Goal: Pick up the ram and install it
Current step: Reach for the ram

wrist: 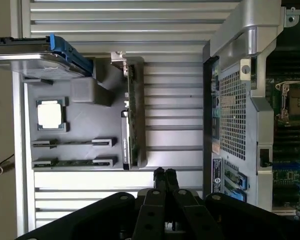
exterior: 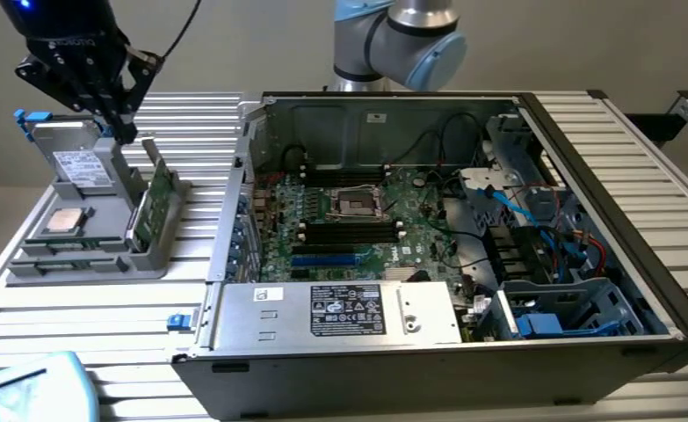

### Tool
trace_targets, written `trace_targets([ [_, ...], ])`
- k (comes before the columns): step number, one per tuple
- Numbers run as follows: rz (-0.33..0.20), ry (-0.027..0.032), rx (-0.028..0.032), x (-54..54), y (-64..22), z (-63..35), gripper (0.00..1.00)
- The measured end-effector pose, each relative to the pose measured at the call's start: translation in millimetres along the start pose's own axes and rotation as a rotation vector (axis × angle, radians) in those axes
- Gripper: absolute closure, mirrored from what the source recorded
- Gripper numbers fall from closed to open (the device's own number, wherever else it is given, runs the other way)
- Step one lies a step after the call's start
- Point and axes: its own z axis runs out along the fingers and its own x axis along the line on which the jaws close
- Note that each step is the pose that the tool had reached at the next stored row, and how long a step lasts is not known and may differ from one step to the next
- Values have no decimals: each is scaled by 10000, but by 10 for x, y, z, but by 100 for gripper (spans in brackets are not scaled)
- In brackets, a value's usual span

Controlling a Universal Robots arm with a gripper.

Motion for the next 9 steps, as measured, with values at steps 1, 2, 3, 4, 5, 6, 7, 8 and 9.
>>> trace_targets([
  [1,-2,6,0,39,-4,1,89],
  [2,-3,12,0,76,-8,2,89],
  [3,-6,20,1,117,-12,2,89],
  [4,-7,27,1,156,-16,3,89],
  [5,-9,33,0,195,-21,5,89],
  [6,-11,40,1,234,-25,5,89],
  [7,-12,48,1,274,-29,7,89],
  [8,-13,57,1,316,-34,8,89],
  [9,-14,66,1,355,-38,9,89],
])
